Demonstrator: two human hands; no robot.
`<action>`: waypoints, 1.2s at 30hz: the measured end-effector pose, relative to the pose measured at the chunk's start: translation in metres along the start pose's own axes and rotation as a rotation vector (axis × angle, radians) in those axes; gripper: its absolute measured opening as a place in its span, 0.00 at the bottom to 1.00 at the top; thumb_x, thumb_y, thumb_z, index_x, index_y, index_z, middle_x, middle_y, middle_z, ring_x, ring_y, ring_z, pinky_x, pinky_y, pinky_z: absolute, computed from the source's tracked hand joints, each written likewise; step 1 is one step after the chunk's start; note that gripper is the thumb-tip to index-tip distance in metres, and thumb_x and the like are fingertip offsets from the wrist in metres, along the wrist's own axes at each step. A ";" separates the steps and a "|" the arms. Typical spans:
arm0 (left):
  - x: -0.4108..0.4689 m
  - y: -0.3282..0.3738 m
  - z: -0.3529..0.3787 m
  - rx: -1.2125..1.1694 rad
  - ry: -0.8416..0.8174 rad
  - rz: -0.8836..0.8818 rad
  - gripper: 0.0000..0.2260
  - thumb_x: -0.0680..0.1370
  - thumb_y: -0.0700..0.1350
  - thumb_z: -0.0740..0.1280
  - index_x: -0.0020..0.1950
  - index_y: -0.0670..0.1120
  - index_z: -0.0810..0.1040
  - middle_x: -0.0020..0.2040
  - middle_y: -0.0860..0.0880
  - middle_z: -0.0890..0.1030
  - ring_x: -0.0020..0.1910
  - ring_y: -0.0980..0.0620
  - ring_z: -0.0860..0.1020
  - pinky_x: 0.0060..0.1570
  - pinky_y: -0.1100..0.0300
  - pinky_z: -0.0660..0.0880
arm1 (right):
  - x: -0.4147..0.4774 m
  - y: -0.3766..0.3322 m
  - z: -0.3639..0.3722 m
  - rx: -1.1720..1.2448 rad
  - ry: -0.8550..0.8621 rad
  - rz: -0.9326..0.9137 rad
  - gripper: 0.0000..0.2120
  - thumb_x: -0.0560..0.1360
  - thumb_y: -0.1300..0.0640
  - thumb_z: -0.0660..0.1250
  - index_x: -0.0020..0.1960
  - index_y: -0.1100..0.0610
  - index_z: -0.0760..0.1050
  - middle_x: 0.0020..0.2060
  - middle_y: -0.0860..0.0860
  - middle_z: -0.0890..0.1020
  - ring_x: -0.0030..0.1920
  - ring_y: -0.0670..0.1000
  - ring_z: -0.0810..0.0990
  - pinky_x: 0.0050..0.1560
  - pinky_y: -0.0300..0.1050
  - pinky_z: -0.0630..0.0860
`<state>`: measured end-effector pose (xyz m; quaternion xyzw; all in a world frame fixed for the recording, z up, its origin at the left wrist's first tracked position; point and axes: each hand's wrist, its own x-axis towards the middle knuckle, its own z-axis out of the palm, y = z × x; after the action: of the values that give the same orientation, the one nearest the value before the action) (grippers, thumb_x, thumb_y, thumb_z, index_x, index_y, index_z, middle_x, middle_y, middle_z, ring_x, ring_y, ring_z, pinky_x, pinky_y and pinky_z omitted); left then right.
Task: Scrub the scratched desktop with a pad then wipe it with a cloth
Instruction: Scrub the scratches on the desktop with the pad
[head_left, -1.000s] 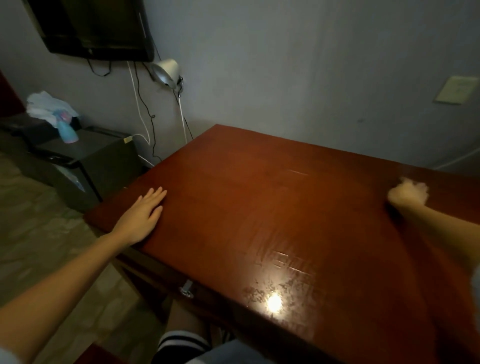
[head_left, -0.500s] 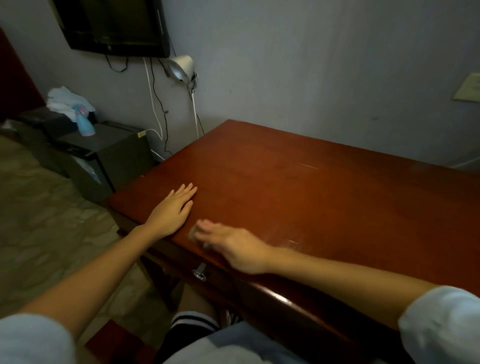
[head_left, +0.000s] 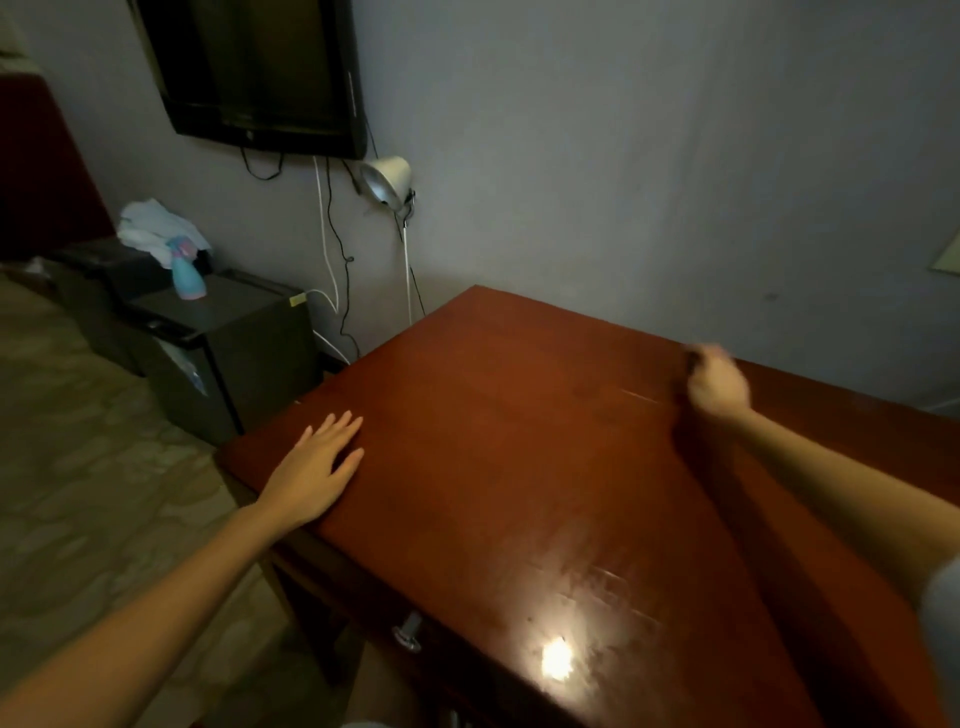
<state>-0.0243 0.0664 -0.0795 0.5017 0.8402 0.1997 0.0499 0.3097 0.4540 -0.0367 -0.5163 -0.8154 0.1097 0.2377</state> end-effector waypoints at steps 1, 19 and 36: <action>0.002 -0.007 -0.003 0.021 -0.002 -0.028 0.24 0.83 0.53 0.54 0.78 0.50 0.54 0.78 0.50 0.54 0.77 0.54 0.50 0.75 0.55 0.44 | 0.004 0.018 0.004 -0.050 0.001 0.175 0.22 0.77 0.65 0.58 0.71 0.59 0.65 0.70 0.63 0.65 0.70 0.63 0.64 0.70 0.58 0.63; 0.008 -0.042 -0.013 -0.082 0.122 -0.113 0.21 0.83 0.44 0.54 0.77 0.46 0.58 0.77 0.47 0.57 0.77 0.50 0.52 0.75 0.56 0.50 | -0.246 -0.268 0.097 0.247 -0.738 -1.311 0.25 0.78 0.68 0.59 0.74 0.63 0.61 0.75 0.60 0.58 0.76 0.56 0.54 0.76 0.49 0.52; 0.070 -0.062 -0.008 0.086 0.047 -0.072 0.23 0.83 0.51 0.51 0.77 0.51 0.53 0.78 0.51 0.53 0.77 0.54 0.49 0.74 0.57 0.46 | 0.109 0.008 0.066 -0.220 0.005 0.472 0.22 0.79 0.60 0.54 0.71 0.68 0.62 0.73 0.66 0.59 0.73 0.65 0.56 0.74 0.59 0.54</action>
<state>-0.1122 0.0984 -0.0879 0.4681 0.8664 0.1731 0.0156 0.2445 0.5596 -0.0672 -0.7153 -0.6787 0.0714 0.1500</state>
